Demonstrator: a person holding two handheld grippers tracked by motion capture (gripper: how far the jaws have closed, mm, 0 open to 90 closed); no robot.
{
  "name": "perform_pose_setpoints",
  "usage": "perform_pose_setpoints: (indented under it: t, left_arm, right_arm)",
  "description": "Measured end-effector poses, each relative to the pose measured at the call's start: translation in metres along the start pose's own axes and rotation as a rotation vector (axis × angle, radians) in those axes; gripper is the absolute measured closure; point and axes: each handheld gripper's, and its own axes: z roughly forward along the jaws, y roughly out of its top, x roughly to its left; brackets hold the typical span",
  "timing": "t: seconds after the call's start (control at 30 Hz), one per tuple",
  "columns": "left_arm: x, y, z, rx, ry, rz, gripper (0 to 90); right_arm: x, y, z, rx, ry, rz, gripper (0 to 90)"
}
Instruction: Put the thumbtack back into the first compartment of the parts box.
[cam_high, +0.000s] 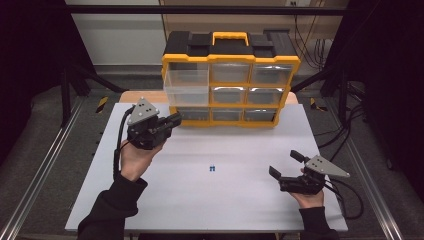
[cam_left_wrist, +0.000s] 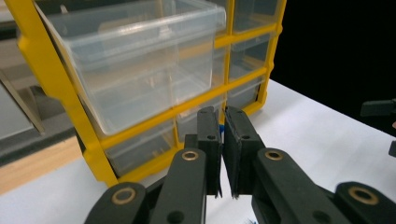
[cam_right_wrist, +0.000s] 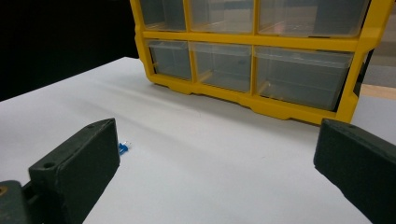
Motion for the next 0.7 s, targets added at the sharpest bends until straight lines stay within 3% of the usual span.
perform_pose_setpoints:
  t: [0.37, 0.57, 0.7]
  left_arm:
    - [0.012, 0.03, -0.002, -0.03, 0.014, 0.003, 84.5]
    - [0.017, 0.05, -0.001, -0.047, 0.036, 0.028, 84.5]
    - [0.023, 0.06, 0.003, -0.04, 0.042, 0.02, 84.4]
  right_arm:
    - [0.0, 0.0, 0.001, 0.001, 0.002, -0.003, 1.3]
    - [0.0, 0.0, 0.001, 0.001, 0.001, -0.003, 1.3]
    - [0.0, 0.0, 0.001, 0.004, -0.001, 0.004, 1.3]
